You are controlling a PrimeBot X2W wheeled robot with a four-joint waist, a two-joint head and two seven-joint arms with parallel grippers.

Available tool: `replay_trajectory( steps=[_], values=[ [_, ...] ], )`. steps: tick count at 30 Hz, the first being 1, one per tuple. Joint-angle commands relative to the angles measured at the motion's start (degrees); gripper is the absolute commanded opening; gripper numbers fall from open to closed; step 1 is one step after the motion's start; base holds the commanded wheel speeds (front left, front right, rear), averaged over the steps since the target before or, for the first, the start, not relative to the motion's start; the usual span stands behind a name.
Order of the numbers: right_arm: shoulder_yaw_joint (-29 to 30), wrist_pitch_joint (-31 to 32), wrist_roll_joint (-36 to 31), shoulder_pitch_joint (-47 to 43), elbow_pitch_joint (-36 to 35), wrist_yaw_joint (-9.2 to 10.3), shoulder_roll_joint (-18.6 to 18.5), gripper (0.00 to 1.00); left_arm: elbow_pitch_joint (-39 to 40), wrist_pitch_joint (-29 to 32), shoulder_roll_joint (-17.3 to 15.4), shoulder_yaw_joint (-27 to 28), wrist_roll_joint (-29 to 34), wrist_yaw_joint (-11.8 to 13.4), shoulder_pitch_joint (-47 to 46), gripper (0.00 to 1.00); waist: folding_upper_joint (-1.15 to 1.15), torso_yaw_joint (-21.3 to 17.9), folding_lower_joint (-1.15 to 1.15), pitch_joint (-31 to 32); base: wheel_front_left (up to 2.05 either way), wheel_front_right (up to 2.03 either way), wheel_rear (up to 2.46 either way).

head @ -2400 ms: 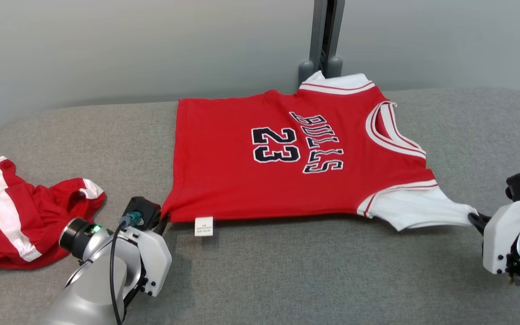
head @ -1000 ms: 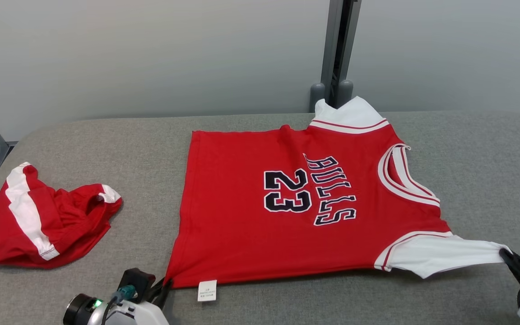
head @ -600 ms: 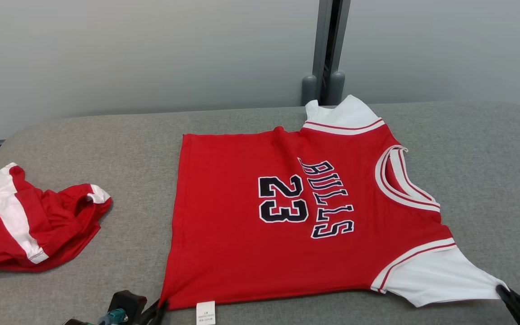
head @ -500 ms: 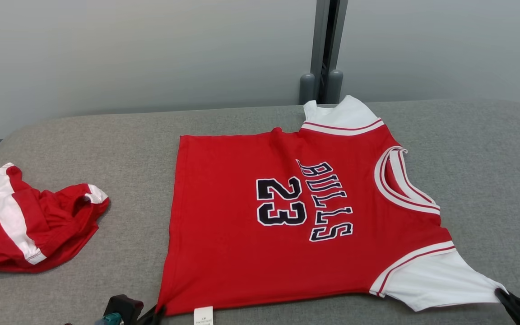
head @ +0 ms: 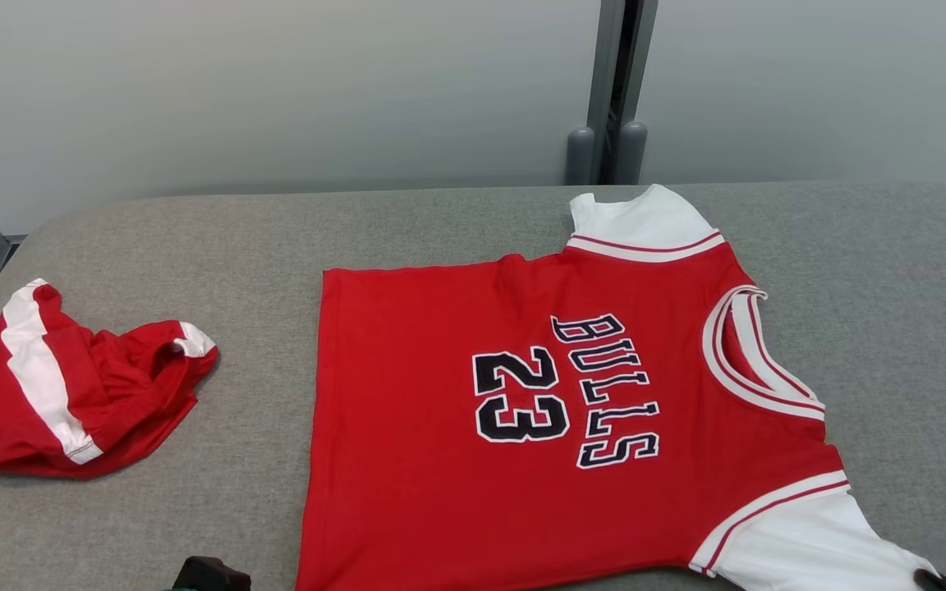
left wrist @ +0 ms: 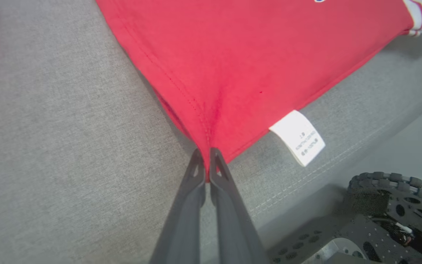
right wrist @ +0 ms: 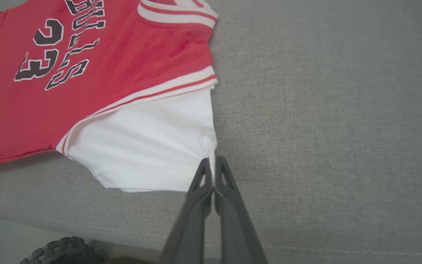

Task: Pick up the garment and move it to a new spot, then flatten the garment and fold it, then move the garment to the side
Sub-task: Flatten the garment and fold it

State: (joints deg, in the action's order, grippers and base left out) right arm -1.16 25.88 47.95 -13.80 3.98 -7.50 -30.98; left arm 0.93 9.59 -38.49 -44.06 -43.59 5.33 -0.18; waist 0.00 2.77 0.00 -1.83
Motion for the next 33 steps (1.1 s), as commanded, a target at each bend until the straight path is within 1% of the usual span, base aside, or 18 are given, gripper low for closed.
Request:
replay_trajectory(
  steps=[1,9,14,18,19,20,22,25,26,29,33],
  values=[
    [0.6,0.6,0.5,-0.6,-0.6,0.02,0.0,0.0,0.3,0.2,-0.6,0.2,-0.4,-0.2,0.4,0.0,0.0,0.1,0.0,0.0,0.0,0.0,0.0],
    [5.5,10.3,0.5,-5.1,-5.7,0.02,2.7,0.0,4.4,4.0,-3.2,-0.8,-1.7,-0.1,2.2,0.0,0.0,0.2,0.0,-0.1,0.0,0.0,0.0],
    [7.9,13.5,-0.4,-6.3,-8.4,0.02,4.4,0.0,5.4,5.8,-3.7,-1.1,-3.2,-0.3,2.7,0.0,0.0,0.1,0.0,0.1,0.0,0.0,0.0],
    [9.1,13.8,-0.7,-5.1,-10.2,0.02,5.8,0.0,5.9,6.0,-3.4,0.0,-5.6,-0.3,3.2,0.0,0.0,-0.1,0.0,0.1,0.0,0.0,0.0],
    [9.2,13.6,-0.7,-4.7,-10.3,0.02,6.0,0.0,6.2,6.1,-3.2,0.3,-6.7,-0.6,3.2,0.0,0.0,-0.1,0.0,0.0,0.0,0.0,0.0],
    [9.3,13.2,-1.1,-3.7,-10.7,0.02,6.3,0.0,6.8,6.5,-3.1,1.5,-9.4,-1.0,3.1,0.0,0.0,-0.1,0.0,-0.2,0.0,0.0,0.0],
    [9.4,12.7,-1.0,-2.6,-11.0,0.02,6.4,0.0,7.1,7.5,-3.7,2.4,-11.5,-1.2,2.6,0.0,0.0,-0.1,0.0,-0.7,0.0,0.0,0.0],
    [9.3,12.0,-1.3,-0.4,-11.1,0.02,6.1,0.0,7.8,9.6,-4.2,3.6,-14.4,-1.9,1.5,0.0,0.0,0.0,0.0,-1.6,0.0,0.0,0.0],
    [9.3,12.0,-1.3,-0.4,-11.1,0.02,6.1,0.0,7.8,9.6,-4.2,3.6,-14.4,-1.9,1.5,0.0,0.0,0.0,0.0,-1.6,0.0,0.0,0.0],
    [9.0,11.1,-1.1,3.3,-10.8,0.02,6.0,0.0,9.1,12.1,-4.7,5.6,-18.9,-2.4,-0.1,0.0,0.0,0.1,0.0,-3.4,0.0,0.0,0.0],
    [8.2,10.7,-1.4,7.3,-10.0,0.02,5.7,0.0,10.0,14.5,-4.1,7.3,-23.5,-3.0,-1.7,0.0,0.0,0.4,0.0,-5.0,0.0,0.0,0.0]
  ],
)
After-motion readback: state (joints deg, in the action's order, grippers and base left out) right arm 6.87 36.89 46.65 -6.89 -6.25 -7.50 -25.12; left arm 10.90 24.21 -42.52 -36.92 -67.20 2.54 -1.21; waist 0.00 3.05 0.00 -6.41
